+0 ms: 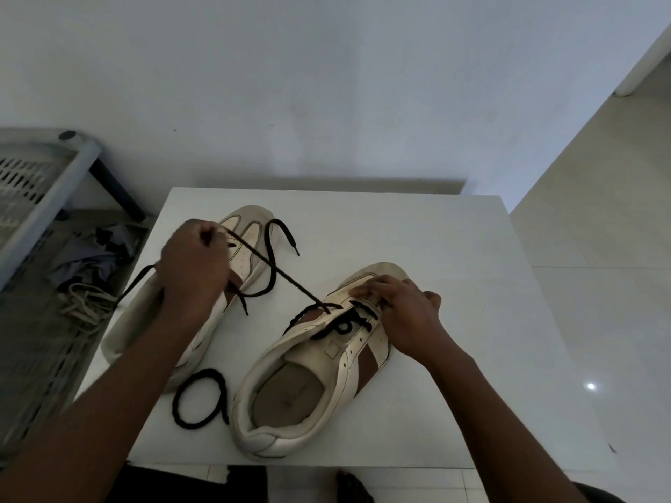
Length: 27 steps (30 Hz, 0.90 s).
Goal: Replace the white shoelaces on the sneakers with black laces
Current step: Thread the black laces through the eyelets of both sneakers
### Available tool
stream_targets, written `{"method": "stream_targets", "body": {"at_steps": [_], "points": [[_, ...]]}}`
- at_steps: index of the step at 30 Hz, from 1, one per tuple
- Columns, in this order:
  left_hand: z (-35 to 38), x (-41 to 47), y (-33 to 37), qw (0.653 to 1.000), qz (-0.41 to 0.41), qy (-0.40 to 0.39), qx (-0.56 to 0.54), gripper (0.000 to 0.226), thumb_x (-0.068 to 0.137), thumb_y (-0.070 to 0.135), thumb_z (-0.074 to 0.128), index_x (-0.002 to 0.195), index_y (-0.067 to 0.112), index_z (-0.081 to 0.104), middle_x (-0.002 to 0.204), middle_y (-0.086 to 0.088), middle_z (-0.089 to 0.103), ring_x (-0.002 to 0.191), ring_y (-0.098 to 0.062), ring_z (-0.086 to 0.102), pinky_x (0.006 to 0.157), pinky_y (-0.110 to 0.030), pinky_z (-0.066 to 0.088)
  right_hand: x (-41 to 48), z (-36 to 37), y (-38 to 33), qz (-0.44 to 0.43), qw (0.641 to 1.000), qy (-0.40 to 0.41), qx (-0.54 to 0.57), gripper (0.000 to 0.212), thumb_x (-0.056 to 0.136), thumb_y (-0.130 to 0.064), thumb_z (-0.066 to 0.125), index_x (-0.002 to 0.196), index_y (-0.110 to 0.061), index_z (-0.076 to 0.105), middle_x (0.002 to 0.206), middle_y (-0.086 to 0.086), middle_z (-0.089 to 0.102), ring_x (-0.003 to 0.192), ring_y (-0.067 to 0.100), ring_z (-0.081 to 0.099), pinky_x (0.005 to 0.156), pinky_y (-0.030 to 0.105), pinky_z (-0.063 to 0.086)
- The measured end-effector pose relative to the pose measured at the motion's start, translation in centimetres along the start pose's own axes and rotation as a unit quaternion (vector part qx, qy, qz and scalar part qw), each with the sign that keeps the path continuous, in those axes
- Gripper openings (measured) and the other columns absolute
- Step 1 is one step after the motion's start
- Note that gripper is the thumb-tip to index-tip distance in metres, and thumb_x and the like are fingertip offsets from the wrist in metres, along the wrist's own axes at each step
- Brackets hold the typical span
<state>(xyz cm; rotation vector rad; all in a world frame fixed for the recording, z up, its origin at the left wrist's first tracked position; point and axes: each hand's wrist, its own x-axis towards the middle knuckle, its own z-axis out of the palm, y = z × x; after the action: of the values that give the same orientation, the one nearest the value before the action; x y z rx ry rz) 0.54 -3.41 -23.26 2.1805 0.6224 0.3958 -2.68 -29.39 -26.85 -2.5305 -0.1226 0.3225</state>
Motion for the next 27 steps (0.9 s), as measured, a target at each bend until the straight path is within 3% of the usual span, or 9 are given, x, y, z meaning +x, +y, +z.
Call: {"method": "stream_targets", "body": {"at_steps": [2, 4, 7, 13, 16, 18, 20, 24, 27], "points": [[0.7, -1.4, 0.2, 0.969, 0.182, -0.023, 0.167, 0.038, 0.082, 0.030, 0.059, 0.117, 0.015, 0.060, 0.120, -0.007, 0.062, 0.114, -0.031, 0.052, 0.098, -0.048, 0.039, 0.0, 0.1, 0.0, 0.002, 1.000, 0.000, 0.004, 0.063, 0.086, 0.004, 0.037, 0.115, -0.047, 0.061, 0.132, -0.025, 0.049, 0.116, 0.007, 0.038, 0.087, 0.033, 0.015], [1.2, -2.6, 0.7, 0.913, 0.347, -0.169, 0.132, 0.051, 0.081, 0.035, 0.056, 0.128, 0.017, 0.053, 0.126, -0.004, 0.058, 0.120, -0.024, 0.049, 0.099, -0.047, 0.040, 0.0, 0.1, 0.0, 0.000, 1.000, -0.001, 0.011, 0.062, 0.087, 0.004, 0.038, 0.116, -0.046, 0.062, 0.132, -0.025, 0.049, 0.117, 0.008, 0.037, 0.088, 0.033, 0.016], [2.0, -4.0, 0.7, 0.832, 0.408, -0.367, 0.074, 0.039, 0.084, 0.029, 0.058, 0.122, 0.024, 0.062, 0.113, 0.008, 0.067, 0.109, -0.009, 0.054, 0.089, -0.030, 0.043, 0.1, 0.2, 0.0, -0.007, 1.000, 0.003, 0.004, 0.058, 0.089, 0.002, 0.040, 0.118, -0.044, 0.062, 0.134, -0.023, 0.049, 0.121, 0.011, 0.038, 0.092, 0.036, 0.021], [3.5, -4.3, 0.5, 0.773, 0.541, -0.305, 0.128, 0.022, 0.083, 0.024, 0.054, 0.081, 0.019, 0.075, 0.076, 0.004, 0.069, 0.070, -0.017, 0.057, 0.057, -0.030, 0.043, -0.2, 0.1, -0.3, -0.004, 1.000, 0.003, -0.010, 0.055, 0.092, -0.002, 0.038, 0.118, -0.044, 0.061, 0.135, -0.022, 0.048, 0.120, 0.010, 0.037, 0.090, 0.035, 0.016], [3.0, -3.3, 0.5, 0.823, 0.528, -0.174, 0.116, 0.023, 0.077, -0.003, 0.055, 0.083, 0.016, 0.066, 0.079, -0.003, 0.065, 0.075, -0.022, 0.053, 0.063, -0.036, 0.044, -0.3, 0.1, -0.3, -0.007, 1.000, 0.004, -0.025, 0.054, 0.090, -0.003, 0.041, 0.118, -0.044, 0.060, 0.135, -0.023, 0.048, 0.120, 0.010, 0.038, 0.093, 0.036, 0.017], [1.9, -2.2, 0.9, 0.913, 0.401, -0.070, 0.037, 0.022, 0.083, 0.003, 0.043, 0.089, 0.016, 0.060, 0.086, -0.008, 0.063, 0.083, -0.024, 0.052, 0.074, -0.035, 0.041, -0.3, 0.1, -0.3, -0.010, 1.000, 0.007, -0.028, 0.053, 0.089, -0.003, 0.041, 0.117, -0.043, 0.061, 0.134, -0.023, 0.048, 0.119, 0.010, 0.039, 0.094, 0.036, 0.017], [0.9, -1.2, 1.3, 0.964, 0.262, 0.024, -0.021, 0.018, 0.094, 0.010, 0.042, 0.095, 0.009, 0.059, 0.093, -0.011, 0.062, 0.088, -0.025, 0.053, 0.078, -0.029, 0.037, -0.3, 0.2, -0.4, -0.010, 0.999, 0.006, -0.031, 0.052, 0.089, -0.003, 0.041, 0.117, -0.042, 0.061, 0.133, -0.023, 0.049, 0.117, 0.011, 0.039, 0.093, 0.036, 0.016], [1.2, -1.3, 1.0, 0.996, 0.071, 0.030, -0.042, 0.020, 0.099, 0.015, 0.043, 0.101, 0.006, 0.061, 0.104, -0.012, 0.063, 0.099, -0.027, 0.057, 0.086, -0.033, 0.039, -0.2, 0.2, -0.4, -0.005, 1.000, 0.007, -0.028, 0.050, 0.092, -0.005, 0.039, 0.116, -0.043, 0.062, 0.132, -0.024, 0.049, 0.115, 0.009, 0.039, 0.092, 0.036, 0.016], [1.5, -1.8, 0.5, 0.966, 0.206, -0.028, 0.153, 0.019, 0.086, 0.013, 0.056, 0.104, 0.014, 0.063, 0.111, -0.007, 0.063, 0.110, -0.033, 0.053, 0.093, -0.044, 0.038, -0.1, 0.3, -0.3, -0.002, 1.000, 0.006, -0.021, 0.049, 0.094, -0.005, 0.039, 0.115, -0.042, 0.063, 0.133, -0.023, 0.049, 0.116, 0.009, 0.038, 0.092, 0.035, 0.015]]}}
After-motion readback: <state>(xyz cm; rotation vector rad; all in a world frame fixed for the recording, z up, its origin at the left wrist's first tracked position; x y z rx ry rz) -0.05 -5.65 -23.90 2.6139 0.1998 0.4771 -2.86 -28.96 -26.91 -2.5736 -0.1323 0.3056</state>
